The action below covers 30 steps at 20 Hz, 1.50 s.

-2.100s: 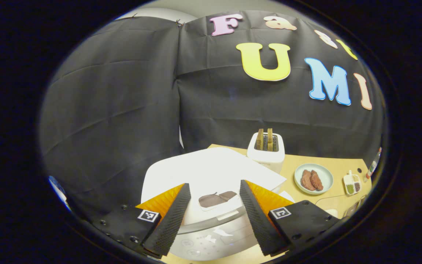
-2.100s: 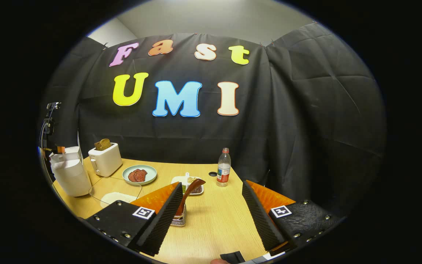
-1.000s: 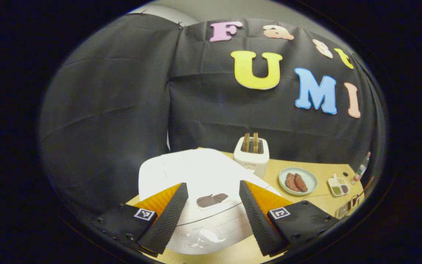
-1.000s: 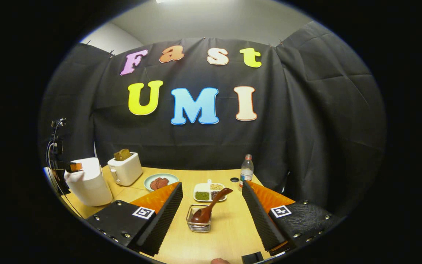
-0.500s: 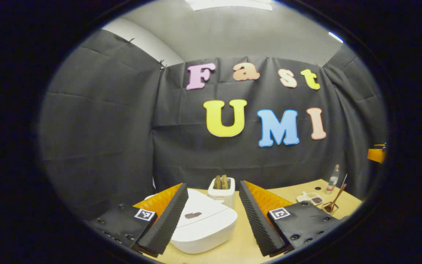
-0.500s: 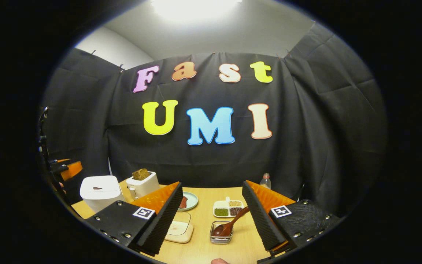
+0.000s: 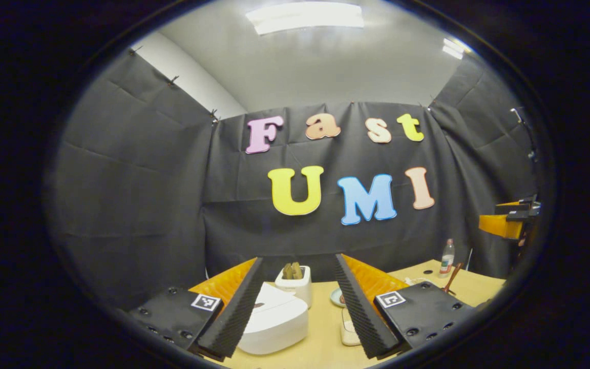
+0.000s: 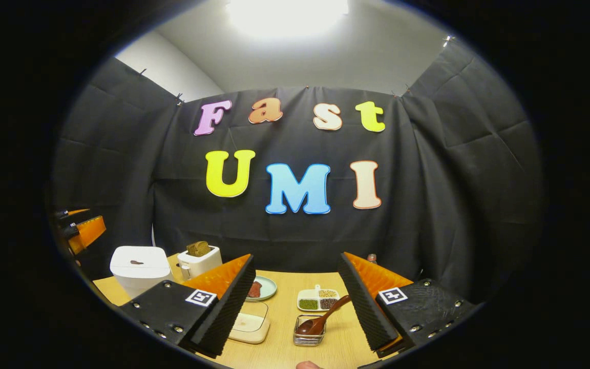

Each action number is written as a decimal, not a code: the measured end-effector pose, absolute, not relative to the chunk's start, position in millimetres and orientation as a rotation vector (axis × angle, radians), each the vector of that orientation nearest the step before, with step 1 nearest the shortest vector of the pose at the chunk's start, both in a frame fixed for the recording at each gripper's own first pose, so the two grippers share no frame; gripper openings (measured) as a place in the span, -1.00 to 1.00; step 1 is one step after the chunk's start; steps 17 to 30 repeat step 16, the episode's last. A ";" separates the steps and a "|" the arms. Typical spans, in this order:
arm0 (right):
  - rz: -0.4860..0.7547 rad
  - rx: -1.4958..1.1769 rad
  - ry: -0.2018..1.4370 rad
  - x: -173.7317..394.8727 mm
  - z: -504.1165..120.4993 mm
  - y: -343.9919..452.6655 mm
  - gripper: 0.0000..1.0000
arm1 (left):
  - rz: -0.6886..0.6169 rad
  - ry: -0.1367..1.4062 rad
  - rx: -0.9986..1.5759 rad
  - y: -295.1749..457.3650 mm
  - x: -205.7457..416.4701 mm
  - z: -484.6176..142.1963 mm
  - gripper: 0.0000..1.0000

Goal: Close the left gripper, press the button to open the rice cooker; take a wooden spoon from the chopstick holder with the right hand, scoop a spoonful of rice and pour it into the rice cooker, then put the wooden spoon back into the chopstick holder.

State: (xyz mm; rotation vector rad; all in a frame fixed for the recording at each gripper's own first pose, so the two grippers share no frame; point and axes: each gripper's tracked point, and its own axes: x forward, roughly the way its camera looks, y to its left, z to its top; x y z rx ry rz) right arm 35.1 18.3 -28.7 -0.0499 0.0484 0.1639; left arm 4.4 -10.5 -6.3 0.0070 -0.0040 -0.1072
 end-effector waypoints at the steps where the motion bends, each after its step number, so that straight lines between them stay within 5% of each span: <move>1: 0.170 -0.052 0.038 33.3 -25.5 21.3 0.98 | -0.092 0.002 0.002 -6.7 3.6 -8.5 0.89; 8: 0.199 -0.075 0.022 19.2 -24.5 34.6 0.98 | -0.021 -0.025 0.020 18.1 -6.1 1.7 0.97; 10: 0.201 -0.071 0.024 15.7 -24.6 35.7 0.98 | -0.014 -0.037 0.023 18.9 -9.8 4.4 0.82; 30: 0.167 -0.036 0.032 10.2 -24.4 26.4 0.98 | -0.006 -0.048 0.018 24.3 -18.1 8.3 0.80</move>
